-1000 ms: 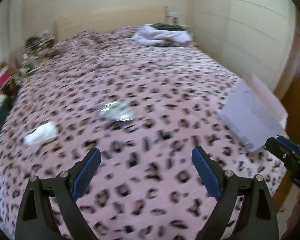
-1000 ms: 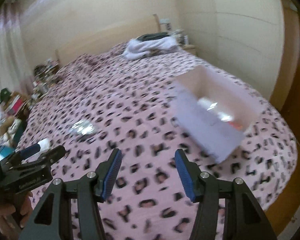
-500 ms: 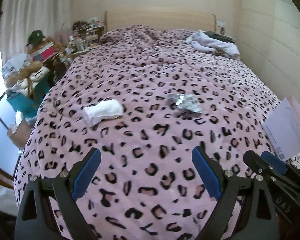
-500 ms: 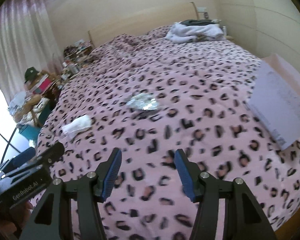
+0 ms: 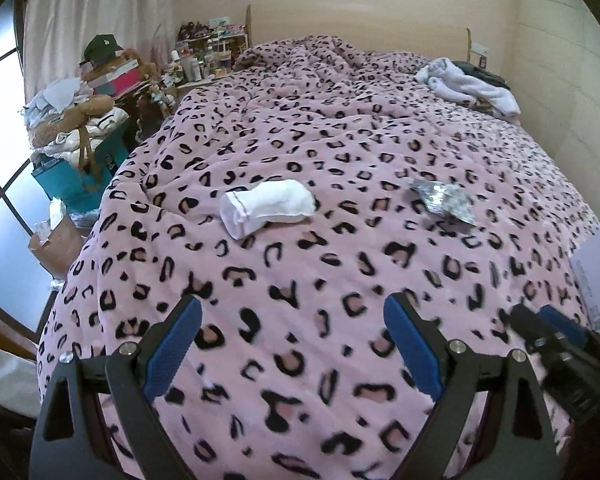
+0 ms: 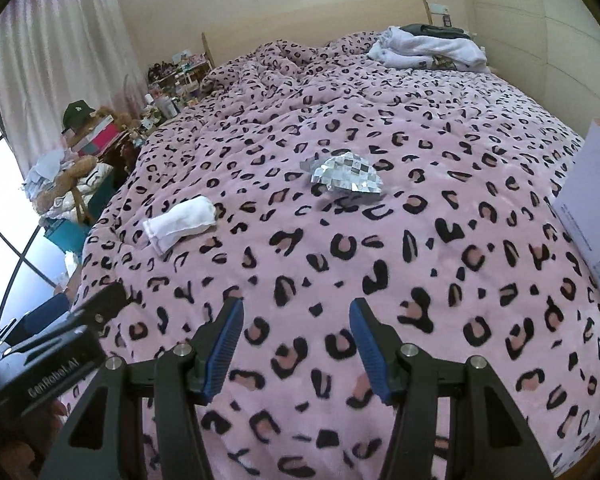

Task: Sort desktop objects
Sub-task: 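Withdraw both tools from the paper bag toward the sock and foil packet, then close the left tool on the white sock while the right tool grips the foil packet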

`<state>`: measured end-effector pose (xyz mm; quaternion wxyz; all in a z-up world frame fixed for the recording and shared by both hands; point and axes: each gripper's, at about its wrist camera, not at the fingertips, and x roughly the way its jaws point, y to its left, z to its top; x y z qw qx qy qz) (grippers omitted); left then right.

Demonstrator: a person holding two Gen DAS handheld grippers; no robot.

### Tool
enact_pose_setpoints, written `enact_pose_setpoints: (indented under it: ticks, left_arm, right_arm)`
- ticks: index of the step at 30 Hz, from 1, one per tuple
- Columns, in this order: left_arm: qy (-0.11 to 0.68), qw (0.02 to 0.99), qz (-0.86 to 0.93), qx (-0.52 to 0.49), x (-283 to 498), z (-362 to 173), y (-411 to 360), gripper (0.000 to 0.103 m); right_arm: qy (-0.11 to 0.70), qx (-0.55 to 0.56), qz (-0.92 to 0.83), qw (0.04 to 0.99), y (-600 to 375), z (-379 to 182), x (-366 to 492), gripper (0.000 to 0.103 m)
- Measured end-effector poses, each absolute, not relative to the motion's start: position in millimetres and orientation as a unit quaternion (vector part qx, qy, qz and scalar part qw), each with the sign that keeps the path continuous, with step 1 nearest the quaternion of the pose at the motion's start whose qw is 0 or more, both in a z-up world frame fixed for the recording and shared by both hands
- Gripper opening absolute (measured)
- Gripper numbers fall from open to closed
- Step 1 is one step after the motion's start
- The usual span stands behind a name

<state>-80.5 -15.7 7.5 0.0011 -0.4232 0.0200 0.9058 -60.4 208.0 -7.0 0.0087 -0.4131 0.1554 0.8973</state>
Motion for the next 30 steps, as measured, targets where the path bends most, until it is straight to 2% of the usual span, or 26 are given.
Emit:
enact_pose_setpoints:
  ticks: [6,14,26,30]
  left_arm:
    - [0.018,-0.01,0.898,-0.439,-147.0,-16.2,-37.4,0.094]
    - [0.036,-0.022,0.887,-0.459,-231.9,-46.5,-47.6,0.094]
    - [0.006,0.013,0.875,-0.484,-311.7,-90.9,-41.7,0.094]
    - [0.001,0.022,0.866,-0.5,-324.2,-113.7,-36.7,0.094]
  right_arm:
    - [0.174,-0.417,0.892,0.016,219.7,-18.1,-98.1,0.057]
    - [0.239,-0.445,0.863,0.017,260.8,-40.7,-203.1,0.057]
    - [0.188,-0.495,0.847,0.047,268.2,-83.5,-295.0,0.057]
    - [0.167,-0.505,0.845,0.054,264.6,-96.7,-303.8,0.068]
